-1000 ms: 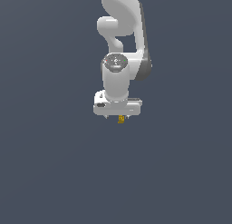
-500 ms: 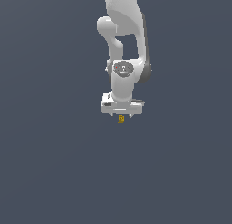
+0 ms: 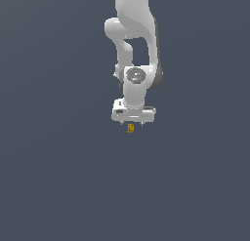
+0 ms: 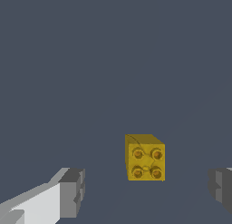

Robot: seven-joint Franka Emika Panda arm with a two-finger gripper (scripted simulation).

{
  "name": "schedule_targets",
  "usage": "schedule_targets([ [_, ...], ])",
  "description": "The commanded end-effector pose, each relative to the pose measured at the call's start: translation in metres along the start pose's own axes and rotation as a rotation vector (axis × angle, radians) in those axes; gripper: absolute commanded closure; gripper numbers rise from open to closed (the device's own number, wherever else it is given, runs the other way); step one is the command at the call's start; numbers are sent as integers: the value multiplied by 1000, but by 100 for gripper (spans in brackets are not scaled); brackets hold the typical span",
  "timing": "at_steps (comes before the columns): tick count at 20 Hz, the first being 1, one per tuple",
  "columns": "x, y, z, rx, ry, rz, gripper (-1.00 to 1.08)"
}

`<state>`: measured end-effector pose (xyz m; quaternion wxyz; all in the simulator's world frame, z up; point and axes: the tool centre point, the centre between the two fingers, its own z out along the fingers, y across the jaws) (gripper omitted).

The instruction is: Pick up the object and move it to a goal position.

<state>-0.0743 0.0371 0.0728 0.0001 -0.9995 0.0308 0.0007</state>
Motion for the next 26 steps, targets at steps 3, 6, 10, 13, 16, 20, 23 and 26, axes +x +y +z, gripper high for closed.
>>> schedule_targets([
  [3,0,0,1,0,0,0,-92],
  [6,0,0,8,0,0,0,-92],
  [10,-1,0,24,0,0,0,-92],
  [13,-2,0,38,0,1,1,-92],
  [16,-2,0,47,0,1,1,-92],
  [20,-1,0,51,0,1,1,-92],
  [23,-1,0,51,0,1,1,108],
  [26,-1,0,51,0,1,1,108],
])
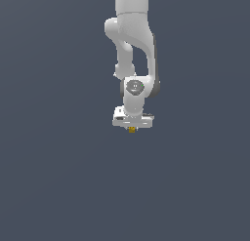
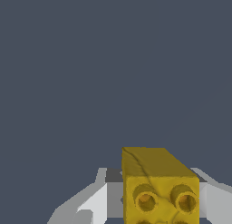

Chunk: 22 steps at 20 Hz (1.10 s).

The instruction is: Pick up the object and move it to a goal position.

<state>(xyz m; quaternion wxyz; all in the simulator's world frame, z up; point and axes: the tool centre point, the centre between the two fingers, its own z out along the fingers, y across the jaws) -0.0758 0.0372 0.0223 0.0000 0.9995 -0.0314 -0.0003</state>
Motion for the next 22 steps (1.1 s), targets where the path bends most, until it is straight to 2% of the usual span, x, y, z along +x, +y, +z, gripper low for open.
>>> schedule_targets([
  [1,0,0,0,0,0,0,108],
  [7,1,-1,-1,1,4,-1,108],
  [12,14,-5,-6,10,45,-9,108],
  [17,42,-15,-19,29,132,-26,108],
  [22,82,-30,-44,60,269,-52,108],
])
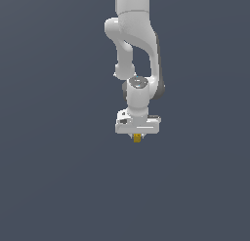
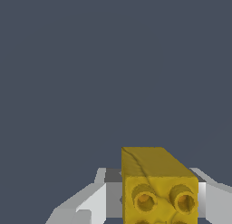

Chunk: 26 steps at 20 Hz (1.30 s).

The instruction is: Pick up the object and move it to a goal position.

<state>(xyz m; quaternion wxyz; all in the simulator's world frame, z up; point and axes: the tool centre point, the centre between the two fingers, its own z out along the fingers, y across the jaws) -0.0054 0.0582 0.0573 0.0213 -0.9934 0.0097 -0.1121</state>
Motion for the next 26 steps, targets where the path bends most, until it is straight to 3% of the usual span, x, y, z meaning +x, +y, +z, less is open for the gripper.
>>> schedule_targets([
  [1,25,-9,-11,17,78,-15,108],
  [14,152,-63,-118,124,560,-106,108],
  [22,195,-95,-209,189,847,-163,108],
  [26,203,-106,-249,216,961,-187,108],
])
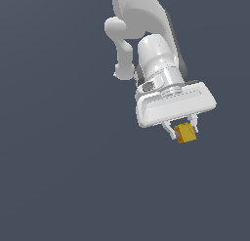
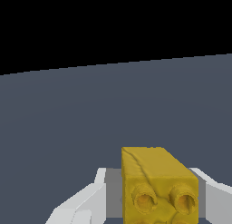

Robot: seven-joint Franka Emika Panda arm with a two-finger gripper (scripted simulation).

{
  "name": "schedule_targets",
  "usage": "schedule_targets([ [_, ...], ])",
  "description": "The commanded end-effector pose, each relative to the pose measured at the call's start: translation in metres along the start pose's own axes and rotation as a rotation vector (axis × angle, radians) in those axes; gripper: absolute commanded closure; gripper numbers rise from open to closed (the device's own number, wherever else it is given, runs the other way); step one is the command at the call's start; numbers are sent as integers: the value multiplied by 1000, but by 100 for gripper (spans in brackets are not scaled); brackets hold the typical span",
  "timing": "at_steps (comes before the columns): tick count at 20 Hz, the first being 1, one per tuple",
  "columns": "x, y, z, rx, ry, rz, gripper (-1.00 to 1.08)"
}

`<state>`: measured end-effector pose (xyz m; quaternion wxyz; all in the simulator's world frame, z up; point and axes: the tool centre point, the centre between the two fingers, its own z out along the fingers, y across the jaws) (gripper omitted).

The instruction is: Pick up the object and move it to a goal position.

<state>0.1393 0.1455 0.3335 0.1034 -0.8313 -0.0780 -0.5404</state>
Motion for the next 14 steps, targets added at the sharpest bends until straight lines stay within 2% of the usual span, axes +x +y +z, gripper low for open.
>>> schedule_targets([
  [1,22,-8,-9,17,68,-13,108],
  [7,53,-20,-27,41,170,-34,108],
  [14,64,-25,-35,50,210,-43,108],
])
